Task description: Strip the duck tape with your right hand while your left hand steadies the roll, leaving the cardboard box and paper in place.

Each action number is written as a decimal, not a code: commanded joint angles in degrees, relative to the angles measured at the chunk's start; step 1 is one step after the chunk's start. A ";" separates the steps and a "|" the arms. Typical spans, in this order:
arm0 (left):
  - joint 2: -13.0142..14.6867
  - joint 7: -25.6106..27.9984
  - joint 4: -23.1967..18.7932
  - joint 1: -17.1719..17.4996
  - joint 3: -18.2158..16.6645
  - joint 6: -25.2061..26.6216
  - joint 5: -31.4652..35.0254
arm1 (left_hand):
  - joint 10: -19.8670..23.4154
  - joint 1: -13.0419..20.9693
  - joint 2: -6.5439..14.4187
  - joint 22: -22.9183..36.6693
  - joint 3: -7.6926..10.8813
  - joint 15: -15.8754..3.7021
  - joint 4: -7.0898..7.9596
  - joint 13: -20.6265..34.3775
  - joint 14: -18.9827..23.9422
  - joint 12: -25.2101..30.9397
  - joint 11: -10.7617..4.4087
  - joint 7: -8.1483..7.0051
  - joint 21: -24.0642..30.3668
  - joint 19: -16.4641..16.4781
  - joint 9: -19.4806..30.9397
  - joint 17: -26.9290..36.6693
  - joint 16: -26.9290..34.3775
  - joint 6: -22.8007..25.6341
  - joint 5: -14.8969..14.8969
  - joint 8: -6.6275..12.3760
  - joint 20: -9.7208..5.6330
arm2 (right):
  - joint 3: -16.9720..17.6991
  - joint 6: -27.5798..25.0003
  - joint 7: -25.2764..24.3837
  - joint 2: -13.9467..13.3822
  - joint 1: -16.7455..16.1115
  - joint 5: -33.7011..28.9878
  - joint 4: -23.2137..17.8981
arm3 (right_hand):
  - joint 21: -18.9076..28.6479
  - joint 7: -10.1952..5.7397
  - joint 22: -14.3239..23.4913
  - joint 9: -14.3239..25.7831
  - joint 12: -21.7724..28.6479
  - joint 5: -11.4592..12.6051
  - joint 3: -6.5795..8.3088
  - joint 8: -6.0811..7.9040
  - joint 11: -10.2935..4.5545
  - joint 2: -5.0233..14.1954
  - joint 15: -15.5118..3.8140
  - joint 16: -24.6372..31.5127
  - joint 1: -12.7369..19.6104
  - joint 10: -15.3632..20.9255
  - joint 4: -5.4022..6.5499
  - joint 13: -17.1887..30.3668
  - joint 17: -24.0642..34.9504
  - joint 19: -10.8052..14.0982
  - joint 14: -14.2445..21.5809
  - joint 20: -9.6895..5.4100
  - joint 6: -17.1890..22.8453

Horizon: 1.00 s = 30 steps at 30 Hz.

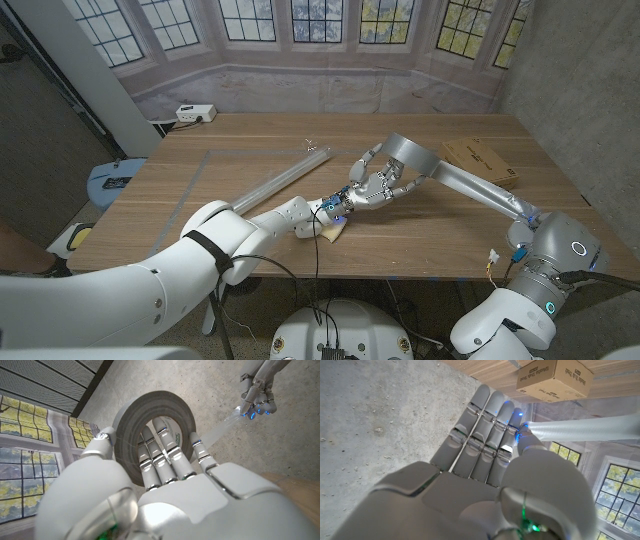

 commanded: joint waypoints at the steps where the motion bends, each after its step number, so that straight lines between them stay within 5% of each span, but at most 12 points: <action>1: -0.17 0.00 0.46 -0.03 -1.54 -0.01 1.34 | -0.13 6.33 7.07 0.18 0.58 0.35 -0.10 0.11 0.00 -0.12 -0.10 -0.60 -0.21 0.47 -0.03 0.17 -0.11 0.12 -0.06 -0.15 -0.12 | 1.08 1.41 1.32 2.43 -0.95 -3.01 -0.03 | 0.44 0.08 0.21 0.29 -0.31 0.23 -0.12 -0.24 -0.04 0.08 -0.49 -0.13 0.96 0.65 -0.01 0.24 0.22 -0.12 0.40 0.13 0.20; 30: -2.32 0.00 0.88 0.48 -13.66 0.91 14.32 | -0.13 6.00 7.24 0.21 0.94 0.49 -0.21 0.32 -0.32 -0.33 -0.16 -0.60 -0.89 0.67 -0.01 0.41 -0.20 0.07 -0.23 -0.20 0.03 | 3.69 5.24 0.48 7.88 -2.54 -5.52 0.32 | 0.43 0.08 0.20 0.34 -0.59 0.18 -0.22 -0.31 0.00 0.10 -0.52 -0.45 1.46 0.85 -0.11 0.43 0.31 -0.25 0.61 0.14 0.29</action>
